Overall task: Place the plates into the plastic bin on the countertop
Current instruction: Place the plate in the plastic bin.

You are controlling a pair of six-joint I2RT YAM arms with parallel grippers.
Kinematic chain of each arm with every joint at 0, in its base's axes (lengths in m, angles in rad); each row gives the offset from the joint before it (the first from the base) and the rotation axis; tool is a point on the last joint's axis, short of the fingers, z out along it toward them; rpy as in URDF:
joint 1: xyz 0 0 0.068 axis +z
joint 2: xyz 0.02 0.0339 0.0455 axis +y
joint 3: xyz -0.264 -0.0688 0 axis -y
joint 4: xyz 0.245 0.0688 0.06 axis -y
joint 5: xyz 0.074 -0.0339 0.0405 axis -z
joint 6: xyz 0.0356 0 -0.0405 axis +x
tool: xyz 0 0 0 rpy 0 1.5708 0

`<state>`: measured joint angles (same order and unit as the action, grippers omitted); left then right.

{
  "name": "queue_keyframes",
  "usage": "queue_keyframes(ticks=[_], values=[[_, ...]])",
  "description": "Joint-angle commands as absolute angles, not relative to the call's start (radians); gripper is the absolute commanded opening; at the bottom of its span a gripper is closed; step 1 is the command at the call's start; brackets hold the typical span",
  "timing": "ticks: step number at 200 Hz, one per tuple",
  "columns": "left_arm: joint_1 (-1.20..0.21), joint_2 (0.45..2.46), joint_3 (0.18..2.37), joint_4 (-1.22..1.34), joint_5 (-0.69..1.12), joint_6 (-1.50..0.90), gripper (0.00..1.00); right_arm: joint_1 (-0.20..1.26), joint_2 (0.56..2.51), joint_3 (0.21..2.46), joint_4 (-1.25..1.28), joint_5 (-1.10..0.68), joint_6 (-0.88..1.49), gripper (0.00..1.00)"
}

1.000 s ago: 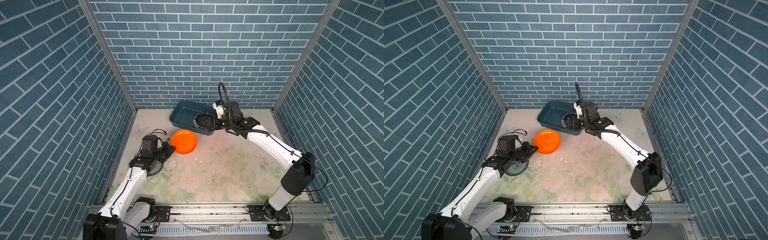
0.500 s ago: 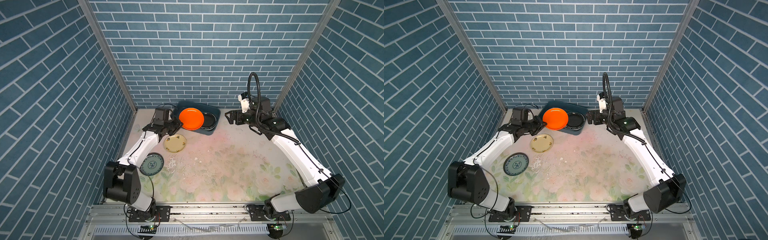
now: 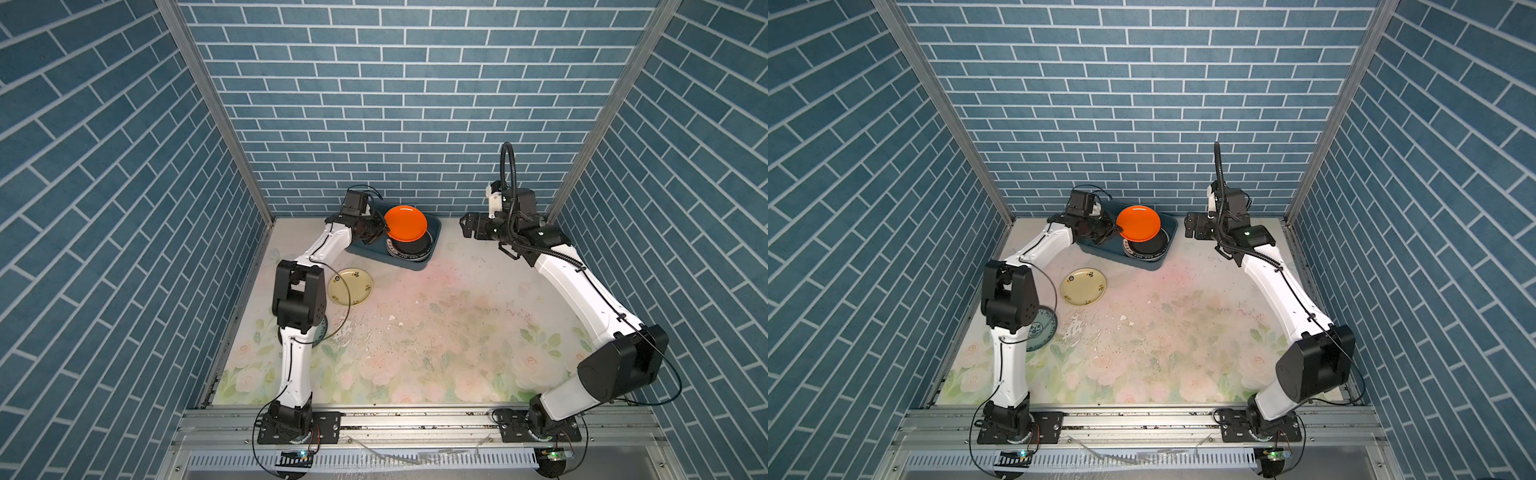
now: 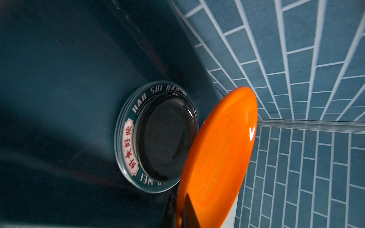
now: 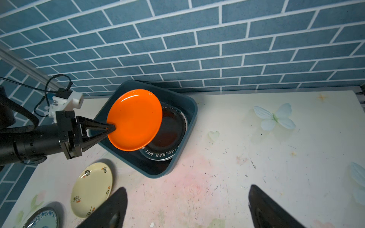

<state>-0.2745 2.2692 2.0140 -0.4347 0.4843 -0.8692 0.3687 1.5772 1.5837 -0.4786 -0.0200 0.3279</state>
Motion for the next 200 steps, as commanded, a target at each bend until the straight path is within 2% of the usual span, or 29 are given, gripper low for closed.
queue_keyframes(ticks=[1,64,97,118,136,160,200], values=[[-0.286,2.372,2.152,-0.556,0.541,-0.836,0.0,0.359,1.599,1.618,-0.439,0.018,0.394,0.95],[-0.304,2.513,2.261,-0.529,0.513,-0.907,0.0,0.352,1.634,1.613,-0.429,0.052,0.455,0.94],[-0.304,2.577,2.387,-0.617,0.491,-0.873,0.0,0.351,1.647,1.615,-0.437,0.076,0.455,0.94],[-0.305,2.598,2.411,-0.631,0.483,-0.88,0.04,0.35,1.651,1.612,-0.436,0.082,0.455,0.94],[-0.307,2.605,2.411,-0.634,0.479,-0.885,0.14,0.348,1.654,1.612,-0.433,0.086,0.457,0.94],[-0.308,2.606,2.412,-0.643,0.48,-0.879,0.15,0.345,1.661,1.618,-0.435,0.084,0.457,0.94],[-0.308,2.602,2.415,-0.657,0.478,-0.867,0.25,0.344,1.666,1.625,-0.439,0.078,0.46,0.94]])
